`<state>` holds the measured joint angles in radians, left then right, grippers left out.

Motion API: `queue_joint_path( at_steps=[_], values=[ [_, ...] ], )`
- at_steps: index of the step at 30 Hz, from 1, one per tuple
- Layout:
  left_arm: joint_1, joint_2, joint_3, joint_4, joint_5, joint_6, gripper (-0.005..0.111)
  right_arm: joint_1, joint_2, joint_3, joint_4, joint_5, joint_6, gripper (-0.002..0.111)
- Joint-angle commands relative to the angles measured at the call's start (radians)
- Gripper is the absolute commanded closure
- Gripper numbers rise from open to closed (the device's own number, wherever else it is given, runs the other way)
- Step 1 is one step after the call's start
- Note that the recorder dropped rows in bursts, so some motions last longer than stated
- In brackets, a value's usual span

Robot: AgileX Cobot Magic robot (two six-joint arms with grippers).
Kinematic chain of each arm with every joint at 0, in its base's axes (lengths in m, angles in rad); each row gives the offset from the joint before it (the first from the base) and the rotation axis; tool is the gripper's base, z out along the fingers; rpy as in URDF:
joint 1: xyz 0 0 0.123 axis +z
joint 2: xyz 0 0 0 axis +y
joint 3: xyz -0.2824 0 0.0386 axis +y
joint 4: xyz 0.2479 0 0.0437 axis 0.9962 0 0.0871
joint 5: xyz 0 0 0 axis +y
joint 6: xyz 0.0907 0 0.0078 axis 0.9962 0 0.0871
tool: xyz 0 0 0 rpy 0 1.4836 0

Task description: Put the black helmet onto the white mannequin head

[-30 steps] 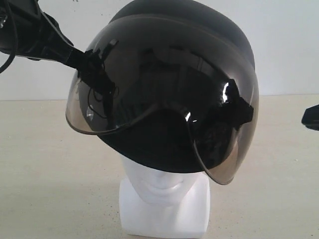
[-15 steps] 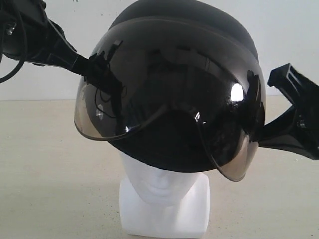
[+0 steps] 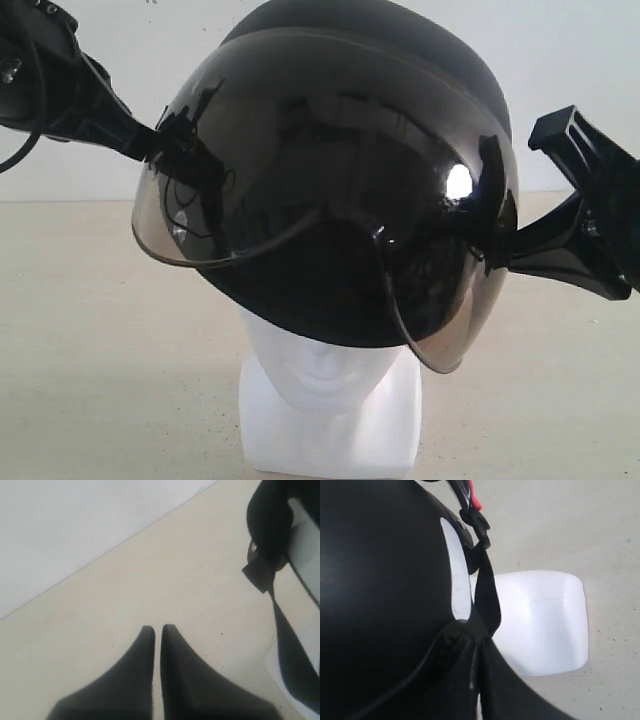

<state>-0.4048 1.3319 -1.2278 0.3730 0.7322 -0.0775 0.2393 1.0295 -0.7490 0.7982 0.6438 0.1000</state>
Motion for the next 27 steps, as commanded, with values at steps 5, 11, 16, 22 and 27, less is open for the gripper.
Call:
queue_joint_path(
  at_steps=[5, 11, 16, 22, 27],
  values=[
    [0.01, 0.003, 0.064, 0.001, -0.034, -0.012, 0.102, 0.005, 0.001, -0.007, 0.118, -0.024, -0.107, 0.108],
    [0.01, 0.003, 0.087, 0.017, -0.044, -0.012, 0.102, 0.005, -0.001, -0.009, 0.134, -0.035, -0.113, 0.108],
    [0.05, -0.002, 0.087, 0.027, -0.02, -0.026, 0.102, 0.005, -0.023, -0.009, 0.132, -0.056, -0.116, 0.108],
    [0.106, -0.002, 0.087, -0.017, -0.027, -0.019, 0.102, 0.005, -0.062, -0.009, 0.13, -0.064, -0.118, 0.108],
    [0.14, -0.05, 0.087, -0.053, -0.075, -0.019, 0.102, 0.005, -0.104, -0.009, 0.128, -0.08, -0.118, 0.108]
  ],
)
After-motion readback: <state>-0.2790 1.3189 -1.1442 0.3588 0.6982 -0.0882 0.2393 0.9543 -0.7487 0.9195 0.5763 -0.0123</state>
